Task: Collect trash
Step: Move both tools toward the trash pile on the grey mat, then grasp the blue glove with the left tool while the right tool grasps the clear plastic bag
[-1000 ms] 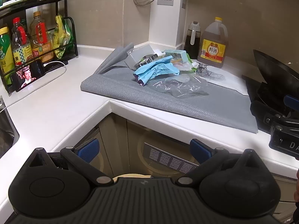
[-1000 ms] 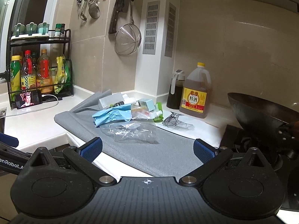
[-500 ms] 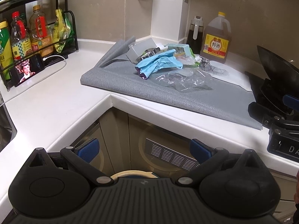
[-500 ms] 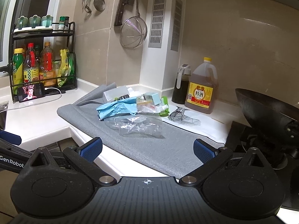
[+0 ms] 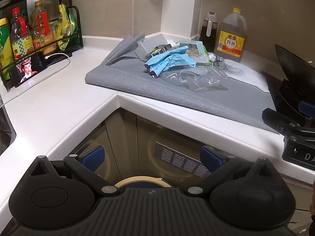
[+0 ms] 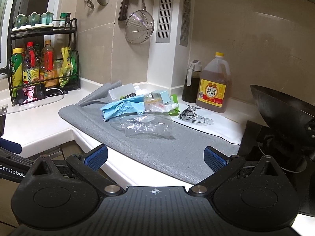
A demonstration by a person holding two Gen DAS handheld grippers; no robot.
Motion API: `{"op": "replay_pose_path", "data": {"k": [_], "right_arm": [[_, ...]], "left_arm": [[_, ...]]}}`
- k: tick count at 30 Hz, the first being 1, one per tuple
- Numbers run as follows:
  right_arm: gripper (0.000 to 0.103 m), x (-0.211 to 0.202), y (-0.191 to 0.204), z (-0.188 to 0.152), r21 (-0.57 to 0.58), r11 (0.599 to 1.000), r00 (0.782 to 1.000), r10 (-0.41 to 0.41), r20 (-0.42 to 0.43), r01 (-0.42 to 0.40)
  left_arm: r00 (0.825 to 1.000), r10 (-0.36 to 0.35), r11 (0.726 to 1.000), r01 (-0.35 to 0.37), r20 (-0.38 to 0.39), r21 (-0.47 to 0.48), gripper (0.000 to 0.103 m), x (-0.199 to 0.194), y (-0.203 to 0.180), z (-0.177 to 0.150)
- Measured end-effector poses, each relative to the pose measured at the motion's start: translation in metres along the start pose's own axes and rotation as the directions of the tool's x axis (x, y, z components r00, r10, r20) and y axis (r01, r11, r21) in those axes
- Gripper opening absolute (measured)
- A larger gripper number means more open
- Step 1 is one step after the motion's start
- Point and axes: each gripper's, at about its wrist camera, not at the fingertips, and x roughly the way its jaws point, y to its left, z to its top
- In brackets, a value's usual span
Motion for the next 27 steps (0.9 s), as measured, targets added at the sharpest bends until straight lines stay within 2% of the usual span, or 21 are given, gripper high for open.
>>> {"op": "replay_pose_path", "data": {"k": [7,13,19,24,27], "right_arm": [[0.103,0.009,-0.002,0.0,0.012,1.0,1.0,0.013,-0.011,-0.013],[0.103,0.037,-0.006,0.013,0.058,0.995,0.996,0.083,-0.017,-0.082],[0.103,0.093,-0.019,0.026,0.208,0.969,0.984,0.153,-0.088,-0.132],[0.103,0.14,-0.034,0.033,0.355,0.923,0.975,0.197,-0.103,-0.149],[0.103,0.168,-0.043,0.041,0.417,0.898,0.977,0.193,-0.092,-0.138]], "left_arm": [[1.0,0.009,1.0,-0.009,-0.013,0.001,0.103,0.004,0.002,0.0],[0.999,0.052,0.999,-0.052,-0.003,-0.003,0.103,0.008,0.013,0.007],[0.994,0.107,0.994,-0.107,0.006,-0.033,0.103,0.008,0.031,0.022],[0.99,0.137,0.989,-0.136,0.013,-0.052,0.103,0.008,0.043,0.033],[0.99,0.141,0.989,-0.141,0.013,-0.055,0.103,0.009,0.046,0.039]]}}
